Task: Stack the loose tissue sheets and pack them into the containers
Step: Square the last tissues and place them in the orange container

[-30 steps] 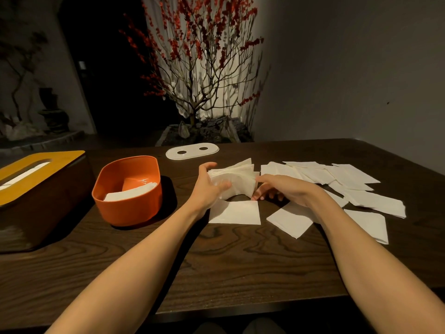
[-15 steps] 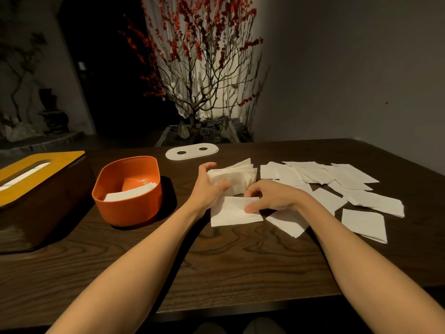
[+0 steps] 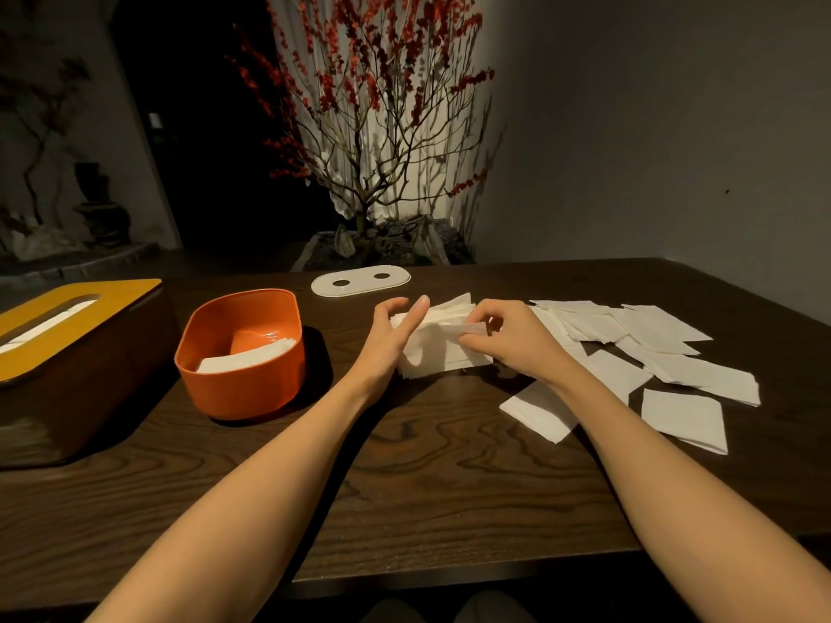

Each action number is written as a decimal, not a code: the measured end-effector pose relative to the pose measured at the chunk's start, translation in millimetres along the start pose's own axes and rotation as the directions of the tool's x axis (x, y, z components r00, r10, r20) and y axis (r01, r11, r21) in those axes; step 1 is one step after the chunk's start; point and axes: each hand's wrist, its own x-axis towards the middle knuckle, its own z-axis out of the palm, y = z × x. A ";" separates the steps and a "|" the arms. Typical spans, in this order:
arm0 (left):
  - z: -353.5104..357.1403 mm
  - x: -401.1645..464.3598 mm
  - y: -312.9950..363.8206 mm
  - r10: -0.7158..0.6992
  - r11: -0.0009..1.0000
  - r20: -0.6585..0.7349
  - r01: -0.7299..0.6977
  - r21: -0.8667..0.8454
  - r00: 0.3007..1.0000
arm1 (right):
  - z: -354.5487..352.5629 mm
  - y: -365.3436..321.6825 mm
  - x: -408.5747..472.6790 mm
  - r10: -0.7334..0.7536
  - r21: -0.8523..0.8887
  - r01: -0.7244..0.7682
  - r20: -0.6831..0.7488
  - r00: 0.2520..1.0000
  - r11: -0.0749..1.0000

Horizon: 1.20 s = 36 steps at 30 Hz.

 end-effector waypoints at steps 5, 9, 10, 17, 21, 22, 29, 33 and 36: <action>-4.5 -0.3 -4.2 0.053 0.988 0.060 -0.061 0.142 0.997 | 7.5 -1.7 0.4 -0.080 -0.149 0.068 -0.076 0.994 0.986; -6.0 1.6 -5.0 0.077 0.975 0.061 -0.087 0.202 0.995 | 6.4 -5.9 -1.9 -0.174 -0.220 0.157 -0.058 0.983 0.963; -6.4 1.8 -5.6 0.074 0.976 0.069 -0.086 0.198 0.995 | 6.4 -5.8 -2.3 -0.185 -0.228 0.171 -0.042 0.982 0.959; -8.7 0.5 -5.0 0.077 0.990 0.094 -0.087 0.114 0.993 | 2.4 2.7 -0.8 -0.108 -0.474 0.076 -0.041 0.993 0.877; -9.5 1.5 -5.9 0.069 0.992 0.092 -0.078 0.099 0.993 | -2.8 8.8 1.3 -0.066 -0.552 -0.033 -0.159 0.985 0.833; -9.4 2.0 -6.0 0.068 0.992 0.089 -0.077 0.098 0.994 | -2.0 10.9 2.7 -0.055 -0.532 -0.046 -0.172 0.984 0.846; -8.3 3.4 -6.3 0.069 0.993 0.094 -0.077 0.091 0.993 | 8.6 6.8 9.4 -0.114 -0.335 0.092 -0.045 0.993 0.938; -8.0 4.9 -7.8 0.061 0.991 0.085 -0.071 0.115 0.995 | 12.5 9.3 13.2 0.012 -0.389 -0.011 0.000 1.000 0.921; -8.0 5.5 -7.0 0.066 0.987 0.090 -0.078 0.143 0.994 | 10.1 5.6 15.5 0.098 -0.058 -0.103 -0.075 0.992 0.993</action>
